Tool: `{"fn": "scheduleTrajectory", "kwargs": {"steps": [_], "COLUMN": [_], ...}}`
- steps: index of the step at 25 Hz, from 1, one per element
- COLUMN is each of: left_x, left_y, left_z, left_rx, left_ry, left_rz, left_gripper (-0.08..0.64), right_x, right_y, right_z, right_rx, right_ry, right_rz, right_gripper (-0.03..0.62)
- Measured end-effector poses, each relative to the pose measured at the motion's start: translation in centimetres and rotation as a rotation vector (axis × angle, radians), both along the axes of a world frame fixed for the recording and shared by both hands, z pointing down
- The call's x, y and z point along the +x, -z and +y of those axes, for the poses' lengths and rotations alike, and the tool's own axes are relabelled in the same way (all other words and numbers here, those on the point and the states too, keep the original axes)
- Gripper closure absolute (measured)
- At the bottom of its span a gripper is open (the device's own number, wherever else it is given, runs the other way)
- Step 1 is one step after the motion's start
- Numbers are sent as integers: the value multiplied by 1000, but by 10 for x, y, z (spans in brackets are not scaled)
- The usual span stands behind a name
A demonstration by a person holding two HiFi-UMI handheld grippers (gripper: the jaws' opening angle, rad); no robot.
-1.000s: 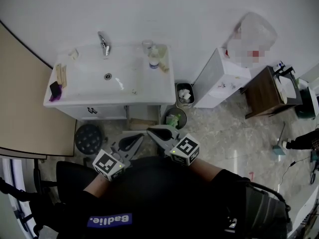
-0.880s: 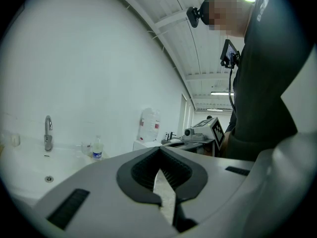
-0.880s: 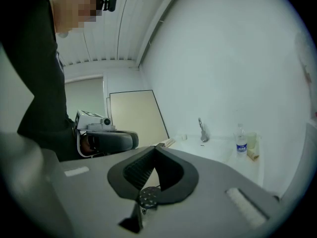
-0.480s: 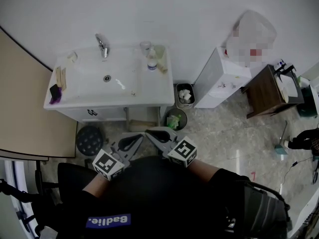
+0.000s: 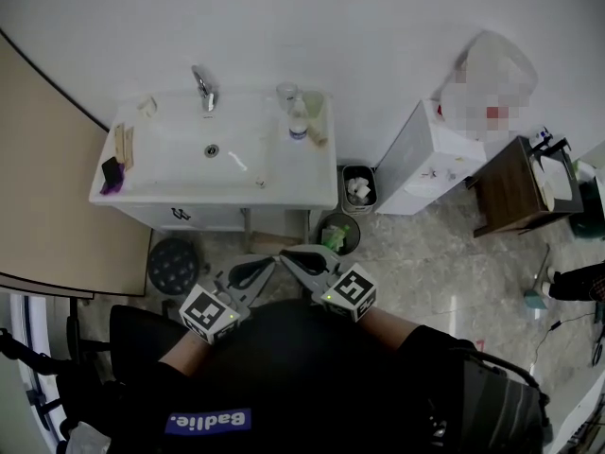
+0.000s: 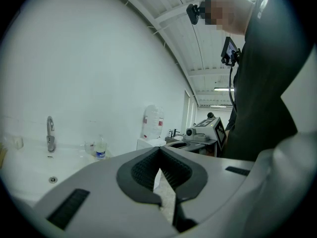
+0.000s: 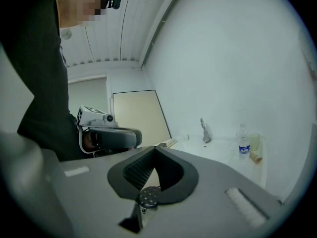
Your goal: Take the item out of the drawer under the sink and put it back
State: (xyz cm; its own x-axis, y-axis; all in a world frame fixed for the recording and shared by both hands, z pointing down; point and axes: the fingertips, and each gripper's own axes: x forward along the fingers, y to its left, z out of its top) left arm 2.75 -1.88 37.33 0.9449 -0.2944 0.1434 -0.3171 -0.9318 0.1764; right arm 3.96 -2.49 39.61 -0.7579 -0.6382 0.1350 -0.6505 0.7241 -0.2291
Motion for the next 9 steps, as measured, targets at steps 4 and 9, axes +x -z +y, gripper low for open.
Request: {"fn": "scheduleTrajectory", "kwargs": {"steps": [4,9], "left_x": [2,7], "left_y": [1,-1], "left_z": [0,-3], "left_rx": [-3,0], "left_ry": [0,9], "left_rz": [-13,-10], "left_gripper": [554,554], "right_x": [1,8], "right_y": [0,-3], "right_z": [0,-2], "right_rx": [-2,-5], "right_ry": [10,13], "right_rz": [2,7], "right_gripper": [591,591]}}
